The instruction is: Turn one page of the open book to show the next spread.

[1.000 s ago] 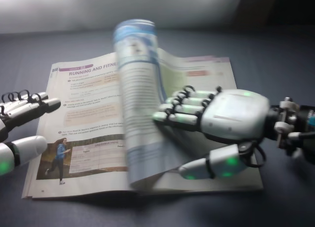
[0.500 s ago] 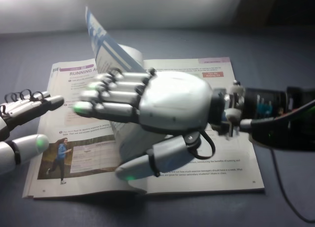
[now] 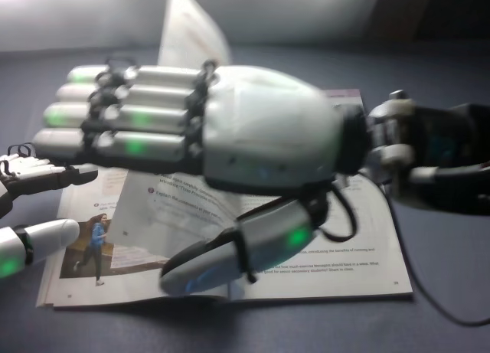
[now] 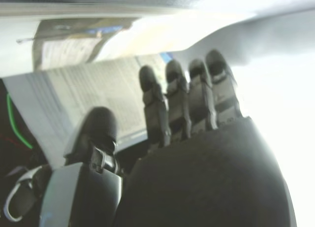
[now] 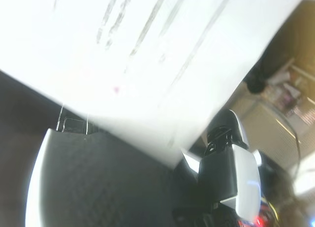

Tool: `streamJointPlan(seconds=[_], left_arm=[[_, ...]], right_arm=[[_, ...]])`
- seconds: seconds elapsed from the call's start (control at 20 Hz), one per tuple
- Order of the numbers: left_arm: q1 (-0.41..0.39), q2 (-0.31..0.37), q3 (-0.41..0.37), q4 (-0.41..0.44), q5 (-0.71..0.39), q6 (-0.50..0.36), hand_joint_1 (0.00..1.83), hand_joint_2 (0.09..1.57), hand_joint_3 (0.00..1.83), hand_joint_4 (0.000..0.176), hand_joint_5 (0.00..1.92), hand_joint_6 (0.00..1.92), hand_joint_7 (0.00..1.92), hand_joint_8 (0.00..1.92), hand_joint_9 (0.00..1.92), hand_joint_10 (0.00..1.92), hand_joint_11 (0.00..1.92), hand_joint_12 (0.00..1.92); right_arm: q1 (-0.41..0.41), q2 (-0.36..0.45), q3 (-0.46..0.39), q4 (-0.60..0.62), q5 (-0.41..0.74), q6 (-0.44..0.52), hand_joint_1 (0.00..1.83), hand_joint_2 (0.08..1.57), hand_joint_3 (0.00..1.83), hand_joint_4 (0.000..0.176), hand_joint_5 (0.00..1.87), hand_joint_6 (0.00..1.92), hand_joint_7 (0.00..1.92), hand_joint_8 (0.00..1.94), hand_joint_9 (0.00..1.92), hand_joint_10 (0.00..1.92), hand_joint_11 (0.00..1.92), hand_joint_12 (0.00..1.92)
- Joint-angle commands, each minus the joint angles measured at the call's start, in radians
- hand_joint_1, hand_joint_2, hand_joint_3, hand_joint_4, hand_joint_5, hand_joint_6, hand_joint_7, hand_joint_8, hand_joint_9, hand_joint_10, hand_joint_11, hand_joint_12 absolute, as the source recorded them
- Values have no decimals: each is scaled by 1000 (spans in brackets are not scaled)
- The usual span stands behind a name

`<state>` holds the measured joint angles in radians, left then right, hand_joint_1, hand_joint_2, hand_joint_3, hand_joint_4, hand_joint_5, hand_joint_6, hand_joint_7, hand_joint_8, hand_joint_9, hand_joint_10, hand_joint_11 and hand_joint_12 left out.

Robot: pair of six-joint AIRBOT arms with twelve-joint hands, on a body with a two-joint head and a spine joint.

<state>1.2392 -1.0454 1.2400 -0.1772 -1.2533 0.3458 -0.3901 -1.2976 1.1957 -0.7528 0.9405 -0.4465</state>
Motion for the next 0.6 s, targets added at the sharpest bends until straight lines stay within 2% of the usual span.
streamJointPlan(seconds=[0.0, 0.05, 0.1, 0.15, 0.25, 0.35, 0.5, 0.55], left_arm=[[-3, -14, 7, -25, -102, 4, 344, 1299, 0, 35, 261, 16, 112, 7, 10, 0, 0, 288], [-2, -14, 6, -30, -109, 4, 366, 1255, 0, 41, 238, 9, 114, 3, 12, 3, 0, 266], [-2, -11, 3, -34, -114, 5, 462, 1258, 0, 48, 363, 19, 202, 4, 94, 16, 0, 690], [-2, -8, 0, -36, -117, 5, 344, 1327, 9, 42, 331, 4, 167, 0, 48, 3, 0, 650], [-1, 0, -6, -41, -126, 9, 174, 1373, 10, 26, 172, 0, 89, 0, 1, 0, 0, 588], [1, 19, -20, -46, -139, 20, 139, 1379, 9, 25, 160, 0, 87, 0, 0, 0, 0, 567], [28, 72, -59, -74, -186, 61, 132, 1381, 7, 25, 156, 0, 87, 0, 0, 0, 0, 559], [40, 88, -69, -85, -208, 69, 250, 1414, 12, 1, 29, 1, 3, 0, 0, 0, 0, 21]], right_arm=[[13, 11, -11, 54, 125, 2, 0, 1108, 0, 0, 0, 0, 0, 0, 0, 0, 0, 0], [13, 27, -20, 54, 133, 0, 0, 1102, 0, 0, 0, 0, 0, 0, 0, 0, 0, 0], [13, 57, -37, 58, 134, -10, 0, 1117, 0, 0, 0, 0, 0, 0, 0, 0, 0, 0], [13, 76, -47, 62, 133, -16, 0, 1104, 0, 0, 0, 0, 0, 0, 0, 0, 0, 0], [13, 103, -68, 69, 123, -23, 0, 1102, 0, 0, 0, 0, 0, 0, 0, 0, 0, 0], [10, 157, -93, 87, 105, -40, 0, 1102, 0, 0, 0, 0, 0, 0, 0, 0, 0, 0], [-38, 252, -130, 134, 56, -83, 0, 1102, 0, 0, 0, 0, 0, 0, 0, 0, 0, 0], [-49, 283, -141, 144, 30, -98, 0, 1101, 0, 0, 0, 0, 0, 0, 0, 0, 0, 0]])
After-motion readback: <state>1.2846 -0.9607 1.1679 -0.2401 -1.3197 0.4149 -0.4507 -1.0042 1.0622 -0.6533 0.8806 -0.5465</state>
